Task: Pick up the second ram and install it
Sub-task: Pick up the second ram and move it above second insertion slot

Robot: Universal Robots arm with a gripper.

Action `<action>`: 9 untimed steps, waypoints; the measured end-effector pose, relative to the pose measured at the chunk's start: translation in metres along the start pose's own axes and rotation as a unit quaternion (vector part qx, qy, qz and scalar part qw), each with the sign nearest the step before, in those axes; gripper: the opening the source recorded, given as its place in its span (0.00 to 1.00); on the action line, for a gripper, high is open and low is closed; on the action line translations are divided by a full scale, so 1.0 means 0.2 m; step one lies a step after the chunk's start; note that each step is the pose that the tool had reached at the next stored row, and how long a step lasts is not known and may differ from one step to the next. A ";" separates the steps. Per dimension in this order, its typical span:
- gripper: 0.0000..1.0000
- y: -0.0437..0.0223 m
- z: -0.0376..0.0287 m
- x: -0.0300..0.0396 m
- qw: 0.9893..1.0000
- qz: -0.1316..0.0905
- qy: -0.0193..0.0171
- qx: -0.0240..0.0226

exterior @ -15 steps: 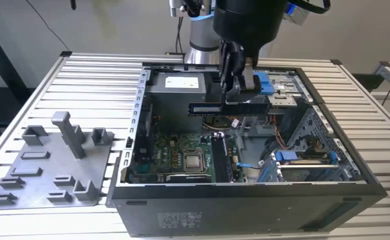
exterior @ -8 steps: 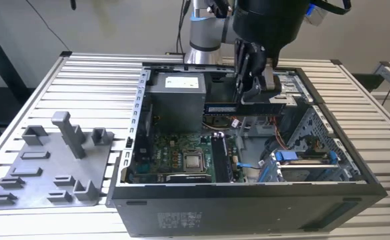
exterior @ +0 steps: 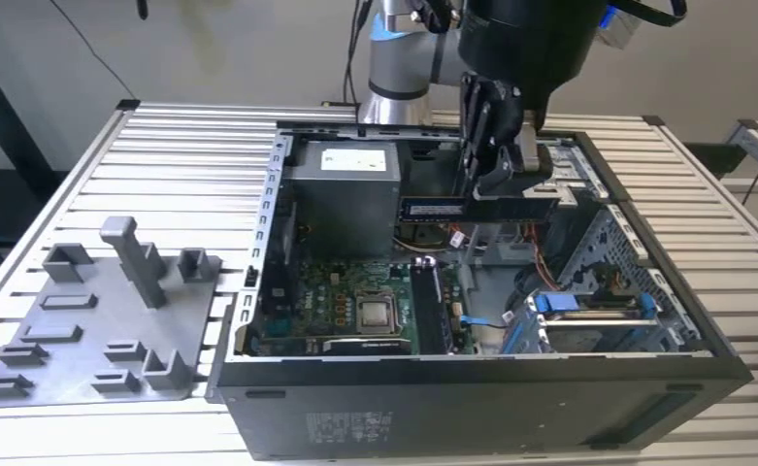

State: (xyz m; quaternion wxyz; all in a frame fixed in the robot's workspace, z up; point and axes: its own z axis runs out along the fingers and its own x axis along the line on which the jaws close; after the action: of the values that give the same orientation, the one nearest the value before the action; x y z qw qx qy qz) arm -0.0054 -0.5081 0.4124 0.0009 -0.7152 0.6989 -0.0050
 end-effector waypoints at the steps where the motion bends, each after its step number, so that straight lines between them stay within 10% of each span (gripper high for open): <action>1: 0.14 0.000 0.000 -0.013 1.000 0.000 0.000 0.000; 9: 0.14 -0.004 -0.001 -0.136 1.000 0.000 0.000 0.000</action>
State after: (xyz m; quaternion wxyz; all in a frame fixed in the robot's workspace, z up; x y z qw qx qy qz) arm -0.0052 -0.4810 0.4124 0.0009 -0.7149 0.6992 -0.0050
